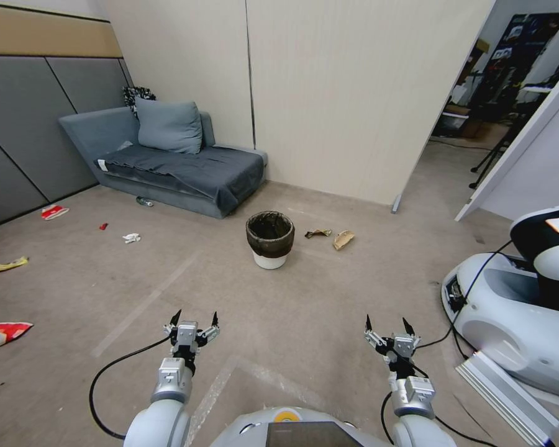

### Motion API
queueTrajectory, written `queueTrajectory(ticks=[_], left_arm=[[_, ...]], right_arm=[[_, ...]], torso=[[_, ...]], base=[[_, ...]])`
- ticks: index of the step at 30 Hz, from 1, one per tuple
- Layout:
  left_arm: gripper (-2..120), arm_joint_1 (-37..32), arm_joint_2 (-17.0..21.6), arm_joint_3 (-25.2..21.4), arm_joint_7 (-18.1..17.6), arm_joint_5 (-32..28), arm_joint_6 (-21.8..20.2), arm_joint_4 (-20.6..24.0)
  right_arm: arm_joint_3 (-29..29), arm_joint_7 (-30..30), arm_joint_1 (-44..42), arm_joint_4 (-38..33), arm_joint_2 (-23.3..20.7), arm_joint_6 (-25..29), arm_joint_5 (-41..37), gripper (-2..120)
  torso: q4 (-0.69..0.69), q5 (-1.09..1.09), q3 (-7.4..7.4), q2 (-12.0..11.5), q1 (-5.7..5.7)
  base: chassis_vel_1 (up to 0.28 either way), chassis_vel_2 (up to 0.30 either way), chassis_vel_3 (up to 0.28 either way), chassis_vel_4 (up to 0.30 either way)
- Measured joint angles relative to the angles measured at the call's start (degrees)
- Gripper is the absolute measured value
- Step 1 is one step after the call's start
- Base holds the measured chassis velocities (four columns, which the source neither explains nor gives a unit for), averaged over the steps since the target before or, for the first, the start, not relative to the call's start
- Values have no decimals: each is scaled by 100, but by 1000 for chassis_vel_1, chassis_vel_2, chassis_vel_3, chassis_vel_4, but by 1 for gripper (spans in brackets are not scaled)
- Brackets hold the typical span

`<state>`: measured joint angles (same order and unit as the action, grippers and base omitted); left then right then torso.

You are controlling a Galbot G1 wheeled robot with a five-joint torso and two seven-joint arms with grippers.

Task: Pick up the trash bin, then pick up the garbage from the floor and place it into the trash bin.

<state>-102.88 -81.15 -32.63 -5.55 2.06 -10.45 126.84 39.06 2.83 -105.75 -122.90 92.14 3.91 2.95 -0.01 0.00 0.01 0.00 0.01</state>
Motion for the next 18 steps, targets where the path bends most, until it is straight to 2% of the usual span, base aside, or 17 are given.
queueTrajectory(ticks=[18], left_arm=[[100, 12, 0, -10, 50, -2, 29, -65]], right_arm=[[18, -6, 39, 14, 0, 54, 52, 100]], torso=[[1, 0, 0, 0, -1]], base=[[-116, 118, 122, -123]])
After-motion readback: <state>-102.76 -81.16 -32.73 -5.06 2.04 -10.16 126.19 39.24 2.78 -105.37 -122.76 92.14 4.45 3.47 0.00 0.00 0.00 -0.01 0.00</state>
